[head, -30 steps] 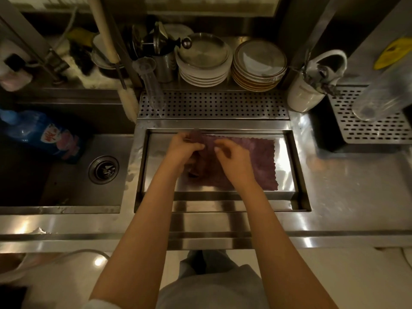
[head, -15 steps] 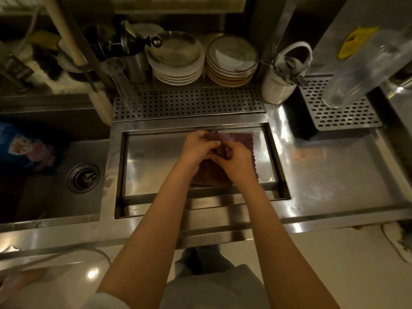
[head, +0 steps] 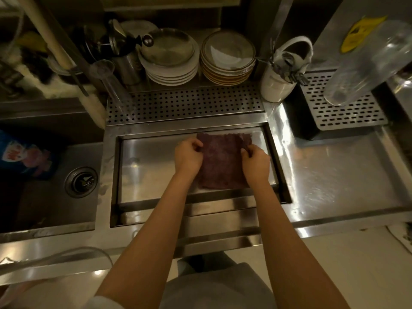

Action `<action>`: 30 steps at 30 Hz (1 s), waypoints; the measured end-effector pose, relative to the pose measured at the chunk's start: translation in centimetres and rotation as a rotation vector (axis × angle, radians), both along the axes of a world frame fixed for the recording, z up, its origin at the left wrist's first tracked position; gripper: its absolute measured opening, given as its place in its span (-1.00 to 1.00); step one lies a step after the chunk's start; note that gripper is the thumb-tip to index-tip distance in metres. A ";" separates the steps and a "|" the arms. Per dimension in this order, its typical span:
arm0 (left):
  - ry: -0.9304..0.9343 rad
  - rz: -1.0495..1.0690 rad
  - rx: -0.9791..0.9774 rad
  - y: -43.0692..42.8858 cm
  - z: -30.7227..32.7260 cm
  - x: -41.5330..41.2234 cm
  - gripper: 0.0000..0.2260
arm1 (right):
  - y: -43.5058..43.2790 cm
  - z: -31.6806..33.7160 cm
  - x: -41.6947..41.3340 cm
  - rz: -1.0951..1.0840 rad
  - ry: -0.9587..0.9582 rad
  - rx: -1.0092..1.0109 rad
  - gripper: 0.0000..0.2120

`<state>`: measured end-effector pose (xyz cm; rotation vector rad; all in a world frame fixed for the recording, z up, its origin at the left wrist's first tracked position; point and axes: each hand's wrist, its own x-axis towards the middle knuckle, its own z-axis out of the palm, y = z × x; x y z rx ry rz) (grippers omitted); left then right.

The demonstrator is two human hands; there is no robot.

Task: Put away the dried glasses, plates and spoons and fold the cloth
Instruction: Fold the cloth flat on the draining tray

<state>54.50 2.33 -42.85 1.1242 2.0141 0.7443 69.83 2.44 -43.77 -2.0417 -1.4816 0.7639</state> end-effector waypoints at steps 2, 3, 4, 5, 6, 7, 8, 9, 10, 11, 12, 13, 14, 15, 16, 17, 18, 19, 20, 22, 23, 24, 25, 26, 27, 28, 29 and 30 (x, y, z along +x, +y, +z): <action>-0.015 0.015 -0.018 -0.2 -0.3 -0.1 -0.79 | 0.1 0.0 -0.2 -0.021 -0.003 0.011 -0.80; -0.025 0.014 -0.027 -0.2 -0.4 -0.1 -0.76 | 0.2 -0.1 -0.2 -0.035 0.002 0.019 -0.80; -0.027 0.009 -0.031 -0.1 -0.4 -0.1 -0.73 | 0.2 -0.1 -0.3 -0.051 0.016 0.032 -0.80; -0.030 0.000 -0.033 -0.1 -0.4 0.0 -0.70 | 0.3 -0.1 -0.3 -0.063 0.033 0.046 -0.80; -0.033 -0.015 -0.032 -0.1 -0.5 0.1 -0.68 | 0.3 -0.1 -0.2 -0.071 0.044 0.059 -0.79; -0.033 -0.034 -0.033 -0.2 -0.5 0.2 -0.66 | 0.3 -0.2 -0.2 -0.077 0.047 0.068 -0.79; -0.023 -0.056 -0.035 -0.3 -0.6 0.3 -0.65 | 0.3 -0.2 -0.1 -0.079 0.040 0.070 -0.78; 0.001 -0.079 -0.036 -0.4 -0.7 0.3 -0.64 | 0.4 -0.3 -0.1 -0.077 0.031 0.068 -0.77; 0.033 -0.099 -0.035 -0.6 -0.8 0.3 -0.64 | 0.5 -0.4 0.0 -0.072 0.021 0.064 -0.76; 0.063 -0.114 -0.032 -0.7 -0.9 0.3 -0.63 | 0.5 -0.5 0.1 -0.069 0.013 0.060 -0.75; 0.087 -0.125 -0.030 -0.8 -0.9 0.3 -0.62 | 0.6 -0.6 0.1 -0.066 0.007 0.060 -0.75; 0.104 -0.134 -0.030 -0.8 -1.0 0.3 -0.61 | 0.7 -0.7 0.2 -0.064 0.004 0.063 -0.75; 0.115 -0.142 -0.030 -0.9 -1.0 0.3 -0.60 | 0.8 -0.6 0.2 -0.064 0.003 0.068 -0.76; 0.125 -0.151 -0.032 -0.9 -1.0 0.3 -0.59 | 0.8 -0.6 0.1 -0.065 0.003 0.076 -0.76; 0.135 -0.159 -0.034 -1.0 -1.0 0.3 -0.58 | 0.9 -0.5 0.1 -0.068 -0.001 0.084 -0.76; 0.147 -0.166 -0.037 -1.0 -1.0 0.3 -0.58 | 1.0 -0.5 0.1 -0.069 -0.009 0.091 -0.76; 0.159 -0.171 -0.041 -0.9 -1.0 0.3 -0.57 | 1.0 -0.4 0.1 -0.070 -0.022 0.090 -0.76; 0.164 -0.172 -0.044 -0.9 -1.0 0.3 -0.57 | 1.1 -0.4 0.1 -0.070 -0.040 0.081 -0.76; 0.163 -0.170 -0.047 -0.9 -0.9 0.3 -0.56 | 1.1 -0.4 0.1 -0.072 -0.068 0.063 -0.76; 0.156 -0.147 -0.059 -1.0 -0.8 0.5 -0.56 | 1.1 -0.3 0.2 -0.082 -0.150 0.013 -0.76; 0.163 -0.129 -0.071 -1.0 -0.7 0.5 -0.57 | 1.0 -0.3 0.3 -0.087 -0.192 -0.015 -0.76; 0.176 -0.111 -0.087 -1.0 -0.6 0.7 -0.57 | 0.9 -0.2 0.3 -0.089 -0.228 -0.042 -0.75; 0.188 -0.096 -0.104 -1.1 -0.6 0.8 -0.58 | 0.8 -0.2 0.3 -0.089 -0.259 -0.068 -0.73; 0.193 -0.086 -0.116 -1.1 -0.6 0.9 -0.58 | 0.7 -0.1 0.3 -0.090 -0.282 -0.096 -0.69; 0.190 -0.082 -0.127 -1.1 -0.6 0.9 -0.59 | 0.6 0.0 0.2 -0.093 -0.295 -0.125 -0.64; 0.186 -0.084 -0.141 -1.1 -0.7 1.0 -0.60 | 0.4 0.0 0.1 -0.098 -0.301 -0.153 -0.59; 0.179 -0.090 -0.160 -1.0 -0.7 1.0 -0.60 | 0.3 0.1 0.1 -0.102 -0.302 -0.180 -0.54; 0.162 -0.099 -0.180 -1.0 -0.7 1.0 -0.60 | 0.2 0.2 0.1 -0.104 -0.301 -0.203 -0.50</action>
